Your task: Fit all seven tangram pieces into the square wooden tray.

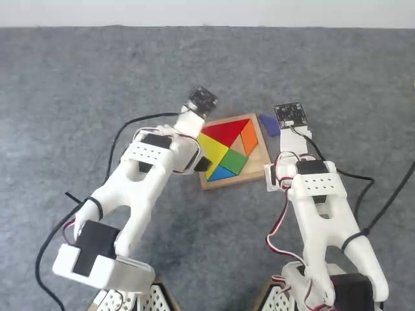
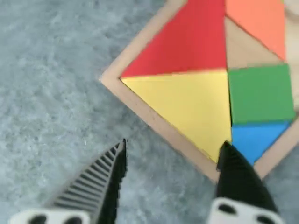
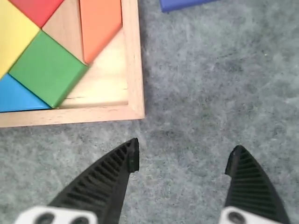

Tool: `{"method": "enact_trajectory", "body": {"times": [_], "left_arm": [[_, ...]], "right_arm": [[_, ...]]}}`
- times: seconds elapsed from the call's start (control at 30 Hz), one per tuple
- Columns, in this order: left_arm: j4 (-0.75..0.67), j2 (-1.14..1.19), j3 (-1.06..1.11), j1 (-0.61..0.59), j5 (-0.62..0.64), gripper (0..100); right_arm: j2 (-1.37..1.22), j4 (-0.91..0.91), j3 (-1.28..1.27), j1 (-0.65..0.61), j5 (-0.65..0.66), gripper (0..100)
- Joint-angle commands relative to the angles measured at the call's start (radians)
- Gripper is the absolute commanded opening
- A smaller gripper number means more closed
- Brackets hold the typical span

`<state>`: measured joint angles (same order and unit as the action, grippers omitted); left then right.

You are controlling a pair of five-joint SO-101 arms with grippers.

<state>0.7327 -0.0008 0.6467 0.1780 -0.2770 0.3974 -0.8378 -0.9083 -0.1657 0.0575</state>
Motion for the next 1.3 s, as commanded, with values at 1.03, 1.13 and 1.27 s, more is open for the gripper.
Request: {"method": "enact_trajectory", "body": {"times": [1.03,1.13,1.27], "left_arm": [[0.028,0.041,-0.154,-0.192,0.453,29],[0.028,0.041,-0.154,-0.189,0.453,29],[0.025,0.041,-0.154,-0.193,0.453,29]], "right_arm": [[-1.112,-0.455,1.531,0.007,0.733,30.7],[-1.159,-0.456,1.536,0.010,0.813,30.7],[-1.208,-0.449,1.537,0.039,0.881,30.6]]}}
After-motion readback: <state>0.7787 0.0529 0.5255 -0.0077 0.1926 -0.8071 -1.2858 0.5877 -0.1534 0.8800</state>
